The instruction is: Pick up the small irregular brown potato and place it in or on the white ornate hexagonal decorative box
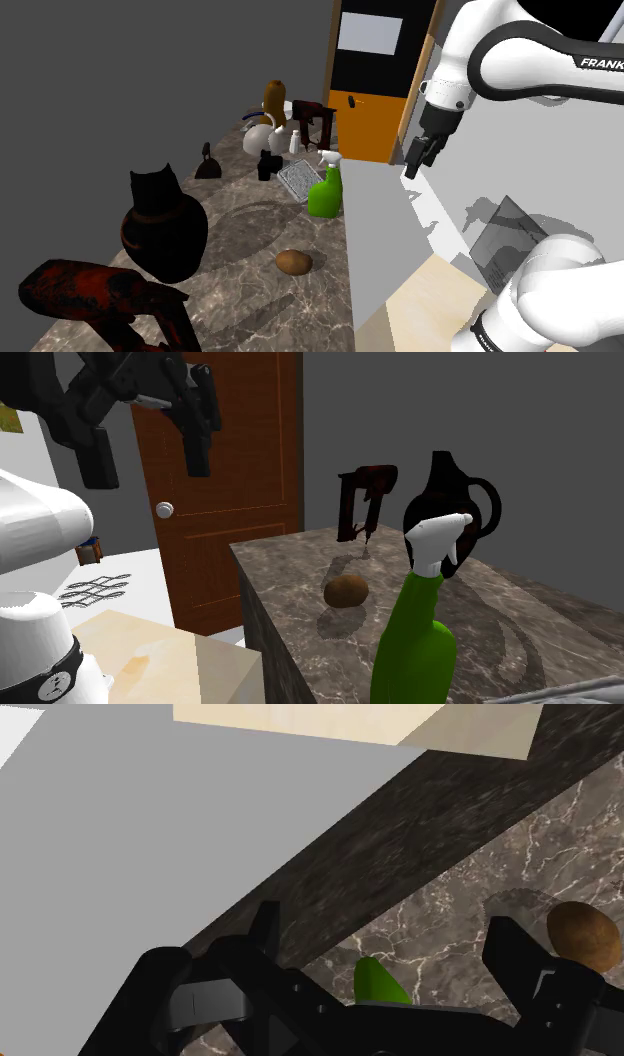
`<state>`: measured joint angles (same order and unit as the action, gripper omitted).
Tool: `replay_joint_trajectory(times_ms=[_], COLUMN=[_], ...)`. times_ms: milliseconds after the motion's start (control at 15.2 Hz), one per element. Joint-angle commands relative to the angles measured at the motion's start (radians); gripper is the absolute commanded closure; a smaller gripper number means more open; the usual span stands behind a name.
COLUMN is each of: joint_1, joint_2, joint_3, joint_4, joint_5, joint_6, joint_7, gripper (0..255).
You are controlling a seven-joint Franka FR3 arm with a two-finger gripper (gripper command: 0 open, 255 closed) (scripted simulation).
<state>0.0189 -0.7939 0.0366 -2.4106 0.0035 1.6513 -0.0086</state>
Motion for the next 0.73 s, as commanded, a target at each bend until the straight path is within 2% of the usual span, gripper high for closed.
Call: replay_joint_trajectory(times_ms=[0, 660], joint_1=[0.000, 0.080], joint_2=[0.000, 0.264], joint_3=[0.000, 0.125], joint_4=[0.000, 0.008], joint_5=[0.000, 0.081], joint_6=[0.000, 0.213], joint_7=[0.000, 0.066], gripper=[0, 0])
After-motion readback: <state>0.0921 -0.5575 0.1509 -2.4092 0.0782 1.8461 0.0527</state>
